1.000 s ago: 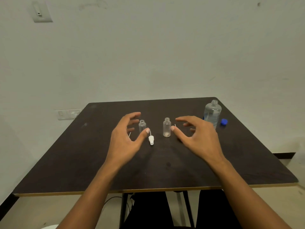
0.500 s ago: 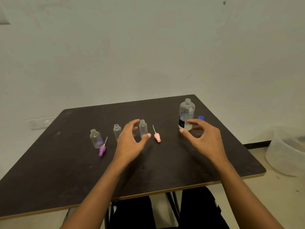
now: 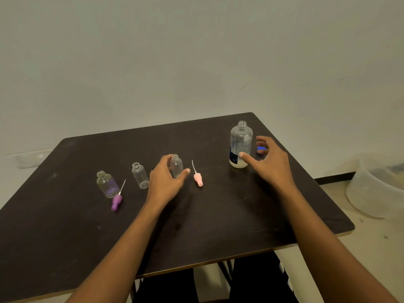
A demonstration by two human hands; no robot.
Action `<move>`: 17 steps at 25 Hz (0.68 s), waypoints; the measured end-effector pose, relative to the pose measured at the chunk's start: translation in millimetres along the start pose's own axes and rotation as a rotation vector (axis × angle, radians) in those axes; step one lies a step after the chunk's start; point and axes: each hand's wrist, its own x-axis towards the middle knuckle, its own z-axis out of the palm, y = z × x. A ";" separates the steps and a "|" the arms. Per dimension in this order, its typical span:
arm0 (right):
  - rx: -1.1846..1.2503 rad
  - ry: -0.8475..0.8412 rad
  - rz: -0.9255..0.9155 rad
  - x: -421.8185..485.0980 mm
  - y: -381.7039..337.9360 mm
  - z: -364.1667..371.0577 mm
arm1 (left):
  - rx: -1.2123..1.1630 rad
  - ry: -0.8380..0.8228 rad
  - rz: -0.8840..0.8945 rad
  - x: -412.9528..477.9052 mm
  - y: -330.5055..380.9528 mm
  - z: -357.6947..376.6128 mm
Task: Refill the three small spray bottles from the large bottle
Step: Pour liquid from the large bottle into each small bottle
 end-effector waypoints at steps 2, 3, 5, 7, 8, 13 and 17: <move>0.018 -0.028 0.010 8.3 -1.1 6.2 | -0.018 0.002 -0.013 0.2 -1.3 -0.1; 0.033 -0.038 0.010 11.9 -1.6 8.7 | -0.023 0.010 -0.016 -0.1 -1.5 -0.1; 0.064 -0.051 0.002 17.1 -4.1 12.5 | -0.017 0.037 -0.020 -0.6 -1.2 -0.1; 0.086 -0.056 -0.008 19.8 -7.1 14.9 | -0.003 0.057 -0.017 -2.1 0.5 -0.4; 0.090 -0.056 -0.010 20.8 -8.1 15.8 | -0.004 0.063 -0.013 -2.3 1.3 -0.2; 0.079 -0.046 -0.015 23.0 -7.7 19.4 | 0.001 0.071 -0.003 -1.9 2.6 1.0; 0.092 -0.039 -0.022 24.2 -7.3 18.6 | -0.003 0.065 -0.001 -1.1 3.4 -0.2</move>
